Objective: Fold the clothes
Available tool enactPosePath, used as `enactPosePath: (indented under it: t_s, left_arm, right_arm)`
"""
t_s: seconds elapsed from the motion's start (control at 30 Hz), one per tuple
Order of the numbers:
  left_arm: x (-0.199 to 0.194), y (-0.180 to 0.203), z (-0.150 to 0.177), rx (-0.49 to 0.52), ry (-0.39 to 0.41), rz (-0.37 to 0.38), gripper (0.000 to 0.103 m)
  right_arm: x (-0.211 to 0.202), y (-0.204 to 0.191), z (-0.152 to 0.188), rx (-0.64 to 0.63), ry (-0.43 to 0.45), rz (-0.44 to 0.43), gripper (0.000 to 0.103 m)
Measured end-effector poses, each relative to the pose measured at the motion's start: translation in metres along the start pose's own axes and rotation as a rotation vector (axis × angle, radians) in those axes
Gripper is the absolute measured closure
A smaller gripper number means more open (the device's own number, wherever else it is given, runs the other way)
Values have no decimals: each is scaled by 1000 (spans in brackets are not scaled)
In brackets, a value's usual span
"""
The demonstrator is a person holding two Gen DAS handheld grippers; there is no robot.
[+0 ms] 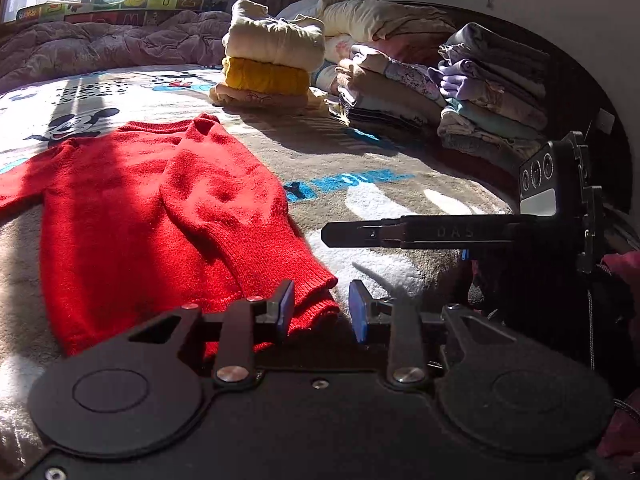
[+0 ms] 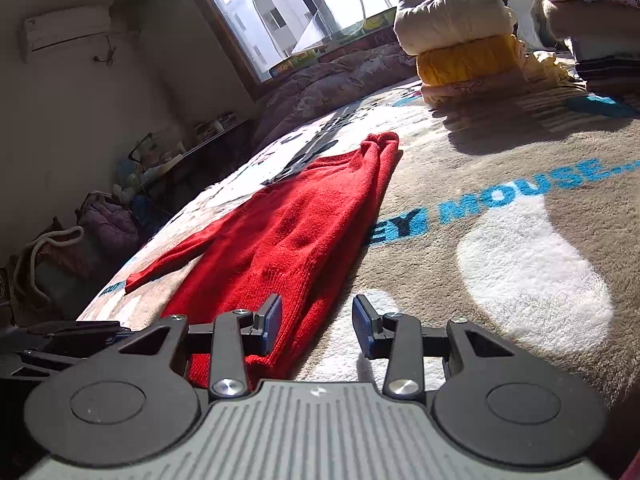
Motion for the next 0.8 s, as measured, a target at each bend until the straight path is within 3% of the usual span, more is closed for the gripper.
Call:
enactPosePath:
  t_s: [0.13,0.3,0.47,0.57,0.67,0.8]
  left_arm:
    - [32,14,18,87,-111,-4,74]
    - [11,18,12,114,-62,16,74]
    - [-3,-6,12,70,-106,20,73]
    - [-28,-39,4,-71,-33,-3,61]
    - [-50,-90,-1,-311,62,-44,60]
    - [-62,-153,18,-650,102,-102,59]
  right_arm:
    - [1,-1,1,2,-2,-4,63]
    - [-4,-3,-2,-9,21,-9,63]
    - [2,-28,1,-154,-1,-30,64]
    - [17,-34,12,-214,-89,8,64]
    - [32,-39,23,-270,-180,49,64]
    - [18,-44,15,-253,-138,22,63]
Point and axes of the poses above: each gripper's, at about its wrist camera, not at the fingertips, and x roughly the way its jaws point, y to its right, z to its underside, the point moved 5 cm from there along x, roughly the way its jaws point, and after that the axes turned 13 degrees about -y, right-handed, at the moved point
